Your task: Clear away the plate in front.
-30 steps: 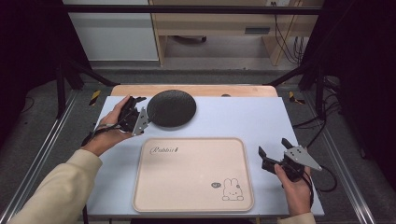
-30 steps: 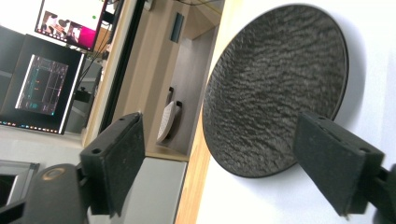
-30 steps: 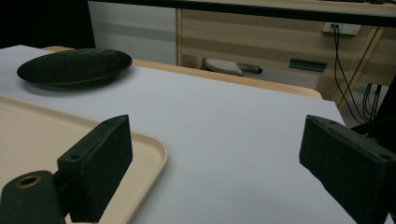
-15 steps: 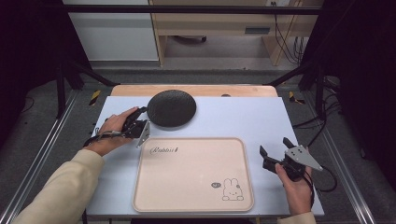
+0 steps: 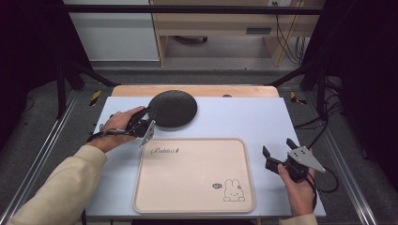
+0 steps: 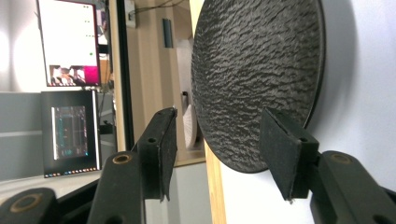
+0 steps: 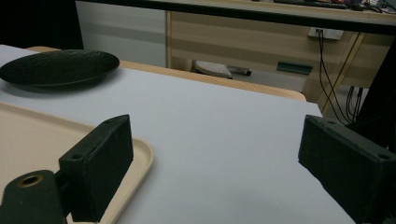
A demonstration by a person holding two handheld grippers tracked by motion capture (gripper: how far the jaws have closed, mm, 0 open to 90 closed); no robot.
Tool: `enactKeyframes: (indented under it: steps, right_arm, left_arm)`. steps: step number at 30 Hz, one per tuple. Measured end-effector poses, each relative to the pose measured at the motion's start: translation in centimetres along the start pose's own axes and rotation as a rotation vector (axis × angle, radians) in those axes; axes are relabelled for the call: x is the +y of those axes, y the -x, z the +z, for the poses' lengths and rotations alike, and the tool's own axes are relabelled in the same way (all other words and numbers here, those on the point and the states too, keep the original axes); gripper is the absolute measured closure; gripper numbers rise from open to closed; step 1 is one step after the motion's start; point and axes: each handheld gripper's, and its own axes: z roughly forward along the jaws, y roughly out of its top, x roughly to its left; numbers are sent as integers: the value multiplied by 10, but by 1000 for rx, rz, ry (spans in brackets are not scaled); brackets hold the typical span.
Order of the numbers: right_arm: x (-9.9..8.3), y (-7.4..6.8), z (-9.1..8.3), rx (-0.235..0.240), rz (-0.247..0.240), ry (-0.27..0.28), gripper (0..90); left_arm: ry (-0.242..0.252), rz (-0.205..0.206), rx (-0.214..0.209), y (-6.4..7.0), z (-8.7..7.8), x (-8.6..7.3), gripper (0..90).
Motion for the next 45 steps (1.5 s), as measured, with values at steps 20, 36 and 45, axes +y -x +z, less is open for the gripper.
enactKeyframes:
  steps: [20,36,45]
  right_arm:
    - [0,3,-1,-19,11,1,109]
    - [0,6,-2,-34,7,1,111]
    - [0,7,-3,-41,5,-3,112]
  left_arm:
    - [-35,53,-81,27,15,-14,501]
    - [-23,73,-51,37,29,-12,574]
    - [-6,58,-44,43,38,-9,592]
